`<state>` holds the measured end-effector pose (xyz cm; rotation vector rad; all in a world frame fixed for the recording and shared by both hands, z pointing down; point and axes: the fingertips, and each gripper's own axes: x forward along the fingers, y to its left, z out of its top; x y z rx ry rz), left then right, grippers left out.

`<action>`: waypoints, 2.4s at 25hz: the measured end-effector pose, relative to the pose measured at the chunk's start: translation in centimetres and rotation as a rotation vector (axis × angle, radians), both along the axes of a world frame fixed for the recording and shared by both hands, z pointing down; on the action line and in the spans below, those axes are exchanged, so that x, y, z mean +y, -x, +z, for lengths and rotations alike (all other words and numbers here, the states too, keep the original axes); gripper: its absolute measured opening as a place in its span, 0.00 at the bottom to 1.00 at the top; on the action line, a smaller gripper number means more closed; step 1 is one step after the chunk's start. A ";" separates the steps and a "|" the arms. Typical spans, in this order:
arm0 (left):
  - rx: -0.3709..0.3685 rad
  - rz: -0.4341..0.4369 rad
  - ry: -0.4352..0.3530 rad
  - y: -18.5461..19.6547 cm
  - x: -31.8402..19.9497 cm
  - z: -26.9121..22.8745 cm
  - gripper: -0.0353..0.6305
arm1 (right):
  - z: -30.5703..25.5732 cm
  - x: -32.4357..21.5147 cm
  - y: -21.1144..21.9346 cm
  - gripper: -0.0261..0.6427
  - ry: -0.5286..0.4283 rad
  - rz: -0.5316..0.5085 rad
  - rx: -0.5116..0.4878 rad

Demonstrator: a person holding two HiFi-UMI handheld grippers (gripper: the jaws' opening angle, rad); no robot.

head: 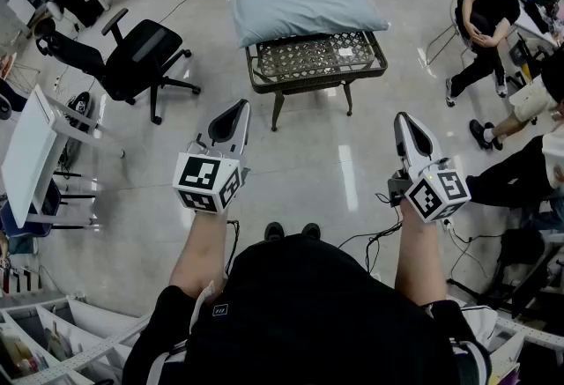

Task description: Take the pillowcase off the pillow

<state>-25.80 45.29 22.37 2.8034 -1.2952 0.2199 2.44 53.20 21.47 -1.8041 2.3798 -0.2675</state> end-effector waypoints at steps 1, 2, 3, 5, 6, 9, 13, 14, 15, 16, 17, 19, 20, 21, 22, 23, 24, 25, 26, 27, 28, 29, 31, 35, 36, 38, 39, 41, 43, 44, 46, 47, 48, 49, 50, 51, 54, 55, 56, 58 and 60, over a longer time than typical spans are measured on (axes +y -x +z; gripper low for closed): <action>0.000 0.002 -0.001 -0.3 0.3 0.1 0.06 | 0.1 0.3 -0.3 0.05 0.001 0.001 0.001; 0.001 0.005 -0.001 -0.7 0.5 0.1 0.06 | 0.3 0.6 -0.6 0.05 0.002 0.003 0.002; 0.002 0.007 0.000 -1.0 0.7 0.2 0.06 | 0.3 0.8 -0.9 0.05 0.003 0.005 0.003; 0.005 0.011 0.006 -1.6 0.9 0.2 0.06 | 0.4 1.2 -1.4 0.05 0.002 0.011 0.005; 0.005 0.014 0.009 -2.0 0.9 0.3 0.06 | 0.3 1.4 -1.8 0.05 0.002 0.015 0.006; 0.001 0.028 0.012 -3.6 1.1 0.3 0.06 | 0.4 1.9 -3.2 0.05 -0.002 0.025 -0.008; -0.008 0.049 0.018 -6.3 1.7 0.5 0.06 | 0.7 3.0 -5.1 0.05 -0.011 0.020 -0.053; -0.008 0.056 0.019 -7.1 1.8 0.6 0.06 | 0.8 3.3 -5.6 0.05 -0.014 0.020 -0.057; -0.008 0.065 0.019 -7.8 2.0 0.6 0.06 | 0.9 3.6 -6.0 0.05 -0.017 0.022 -0.059; -0.008 0.075 0.019 -8.6 2.1 0.6 0.06 | 1.0 3.7 -6.5 0.05 -0.017 0.026 -0.062; -0.007 0.084 0.020 -9.3 2.1 0.6 0.06 | 1.1 3.9 -6.9 0.05 -0.016 0.030 -0.067; -0.004 0.099 0.023 -10.4 2.0 0.6 0.06 | 1.4 4.0 -7.7 0.05 -0.010 0.041 -0.084; -0.005 0.103 0.026 -10.8 1.9 0.7 0.06 | 1.6 4.0 -8.1 0.05 -0.005 0.045 -0.093; -0.005 0.106 0.029 -11.2 1.6 0.8 0.06 | 1.8 4.0 -8.4 0.05 0.002 0.048 -0.099; -0.006 0.108 0.033 -11.6 1.3 1.0 0.06 | 2.1 3.9 -8.8 0.05 0.010 0.052 -0.105; -0.006 0.111 0.038 -12.0 1.0 1.2 0.06 | 2.4 3.8 -9.1 0.05 0.019 0.055 -0.110; -0.006 0.115 0.043 -12.3 0.6 1.5 0.06 | 2.7 3.6 -9.5 0.05 0.030 0.059 -0.115; -0.006 0.119 0.048 -12.7 0.2 1.8 0.06 | 3.2 3.4 -9.8 0.06 0.040 0.061 -0.120; -0.008 0.122 0.054 -13.1 -0.3 2.3 0.06 | 3.7 3.0 -10.1 0.06 0.050 0.063 -0.123; -0.009 0.125 0.059 -13.5 -0.9 2.8 0.06 | 4.2 2.6 -10.4 0.06 0.061 0.063 -0.124; -0.010 0.128 0.066 -13.8 -1.7 3.3 0.06 | 4.8 2.0 -10.6 0.06 0.071 0.062 -0.125; -0.010 0.130 0.072 -14.3 -2.5 3.8 0.06 | 5.2 1.3 -10.9 0.06 0.081 0.061 -0.127; -0.008 0.140 0.087 -15.4 -4.3 4.6 0.06 | 5.9 -0.1 -11.7 0.06 0.103 0.064 -0.126; -0.009 0.166 0.107 -17.9 -9.0 6.0 0.06 | 6.8 -4.6 -13.3 0.06 0.143 0.071 -0.122; -0.009 0.174 0.113 -18.6 -10.5 6.4 0.06 | 7.0 -6.1 -13.8 0.06 0.150 0.074 -0.122; -0.011 0.189 0.131 -20.1 -13.4 7.3 0.06 | 7.5 -9.1 -14.9 0.06 0.167 0.084 -0.124; -0.012 0.197 0.142 -20.9 -14.9 7.7 0.06 | 7.7 -10.7 -15.4 0.06 0.178 0.090 -0.127; -0.011 0.209 0.162 -22.2 -18.2 8.4 0.06 | 8.2 -13.9 -16.3 0.06 0.197 0.095 -0.133; -0.011 0.219 0.171 -23.1 -21.6 8.5 0.06 | 8.4 -17.4 -16.8 0.06 0.211 0.091 -0.132; -0.012 0.224 0.173 -23.4 -23.3 8.5 0.06 | 8.5 -19.1 -17.0 0.06 0.215 0.090 -0.133; -0.014 0.235 0.175 -24.1 -26.4 8.4 0.06 | 8.4 -22.4 -17.4 0.06 0.219 0.094 -0.139; -0.015 0.243 0.175 -24.5 -27.8 8.3 0.06 | 8.2 -23.8 -17.6 0.06 0.217 0.097 -0.141; -0.016 0.251 0.173 -24.9 -28.9 8.2 0.06 | 8.0 -25.1 -17.7 0.06 0.215 0.099 -0.141; -0.016 0.257 0.171 -25.3 -30.0 8.1 0.06 | 7.8 -26.1 -17.8 0.06 0.213 0.100 -0.139; -0.013 0.260 0.169 -25.7 -31.0 8.0 0.06 | 7.7 -27.1 -18.0 0.06 0.213 0.100 -0.136; -0.007 0.262 0.168 -26.0 -32.0 7.8 0.06 | 7.6 -27.9 -18.2 0.06 0.215 0.100 -0.134; 0.010 0.263 0.169 -27.2 -34.0 7.6 0.06 | 7.5 -30.3 -19.1 0.06 0.223 0.095 -0.125; 0.011 0.265 0.171 -27.7 -34.5 7.7 0.06 | 7.5 -31.0 -19.6 0.06 0.223 0.095 -0.122; 0.009 0.267 0.175 -28.3 -35.0 7.8 0.06 | 7.5 -31.8 -20.1 0.06 0.223 0.095 -0.121; 0.006 0.269 0.185 -29.3 -36.1 8.3 0.06 | 7.6 -33.3 -21.0 0.06 0.224 0.091 -0.121; 0.001 0.264 0.195 -30.2 -37.3 8.7 0.06 | 8.0 -34.9 -21.9 0.06 0.231 0.081 -0.125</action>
